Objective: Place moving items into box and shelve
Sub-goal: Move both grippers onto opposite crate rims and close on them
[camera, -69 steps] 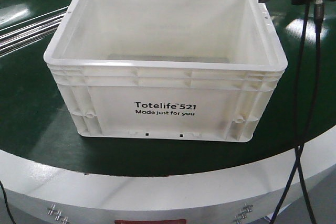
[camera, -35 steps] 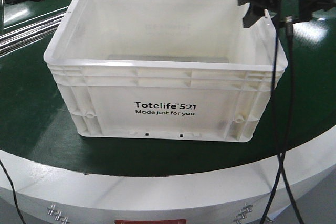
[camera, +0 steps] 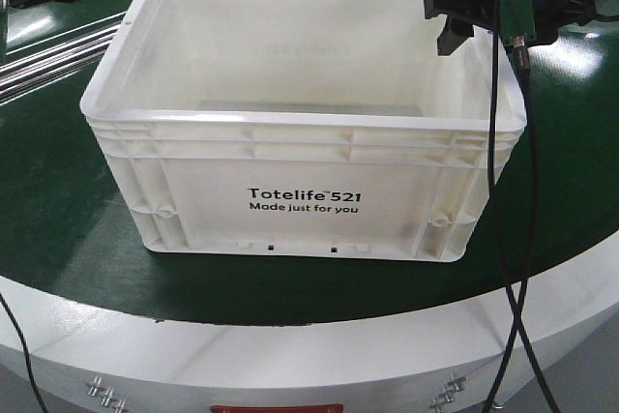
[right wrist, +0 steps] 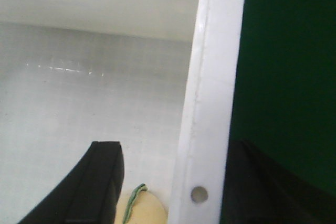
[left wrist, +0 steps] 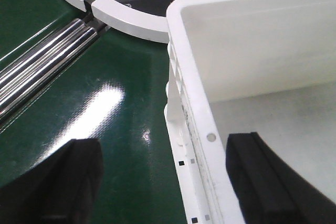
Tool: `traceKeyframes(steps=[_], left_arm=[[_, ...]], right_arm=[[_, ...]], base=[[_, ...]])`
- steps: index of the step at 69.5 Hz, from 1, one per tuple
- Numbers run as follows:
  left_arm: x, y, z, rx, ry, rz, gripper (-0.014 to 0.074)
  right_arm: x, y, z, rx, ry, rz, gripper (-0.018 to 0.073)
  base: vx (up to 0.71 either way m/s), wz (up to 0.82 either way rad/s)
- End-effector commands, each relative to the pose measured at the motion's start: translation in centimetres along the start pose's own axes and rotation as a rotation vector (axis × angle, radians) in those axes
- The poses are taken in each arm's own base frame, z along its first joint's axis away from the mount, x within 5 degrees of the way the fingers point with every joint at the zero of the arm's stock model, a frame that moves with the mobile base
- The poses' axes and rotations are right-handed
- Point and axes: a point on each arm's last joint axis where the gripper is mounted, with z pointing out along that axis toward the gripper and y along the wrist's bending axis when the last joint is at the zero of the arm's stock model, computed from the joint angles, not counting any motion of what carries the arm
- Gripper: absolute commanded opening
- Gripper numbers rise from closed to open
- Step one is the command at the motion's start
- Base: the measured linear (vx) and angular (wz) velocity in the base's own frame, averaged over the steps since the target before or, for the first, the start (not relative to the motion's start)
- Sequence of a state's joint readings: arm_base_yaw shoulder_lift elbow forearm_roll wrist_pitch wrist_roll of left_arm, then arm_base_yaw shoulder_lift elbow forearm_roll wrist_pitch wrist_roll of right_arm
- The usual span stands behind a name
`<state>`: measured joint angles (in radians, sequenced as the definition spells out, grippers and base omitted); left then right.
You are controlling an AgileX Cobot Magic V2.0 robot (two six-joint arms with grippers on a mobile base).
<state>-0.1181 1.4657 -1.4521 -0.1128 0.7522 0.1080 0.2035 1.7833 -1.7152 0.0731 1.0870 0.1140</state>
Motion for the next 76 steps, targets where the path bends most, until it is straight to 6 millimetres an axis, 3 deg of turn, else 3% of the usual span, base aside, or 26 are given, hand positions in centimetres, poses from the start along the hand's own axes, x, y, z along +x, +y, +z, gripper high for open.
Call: traceKeyframes(steps=[1,12,23,39,76], left_arm=[[-1.9,-0.1,-2.3,-0.005,-0.143,-0.005,0.0582],[-1.9,0.0,-2.3,-0.007,-0.142,-0.003,0.0582],[-1.8,-0.1,-2.3,-0.007,-0.134,-0.003,0.0582],[-1.6,-0.1,-2.3,0.003,-0.116,-0.028,0.0582],[-2.2,-1.9,-1.8,0.108,-0.144,-0.065,0.0582]], right_arm=[[-1.0,0.6,-2.1,-0.043,-0.119,0.010,0.0439],[-1.0,0.5,-1.0,-0.039,-0.089,0.012,0.0431],[-1.0,0.5,-0.2,-0.036,-0.067,0.014,0.0355],[-1.0,0.5,-0.2,-0.034,-0.066,-0.007,-0.0015],[-1.0,0.5,-0.2,-0.040,-0.065,-0.004,-0.0007]], base=[[0.00,0.00],[0.00,0.00],[0.00,0.00],[0.00,0.00],[0.00,0.00]])
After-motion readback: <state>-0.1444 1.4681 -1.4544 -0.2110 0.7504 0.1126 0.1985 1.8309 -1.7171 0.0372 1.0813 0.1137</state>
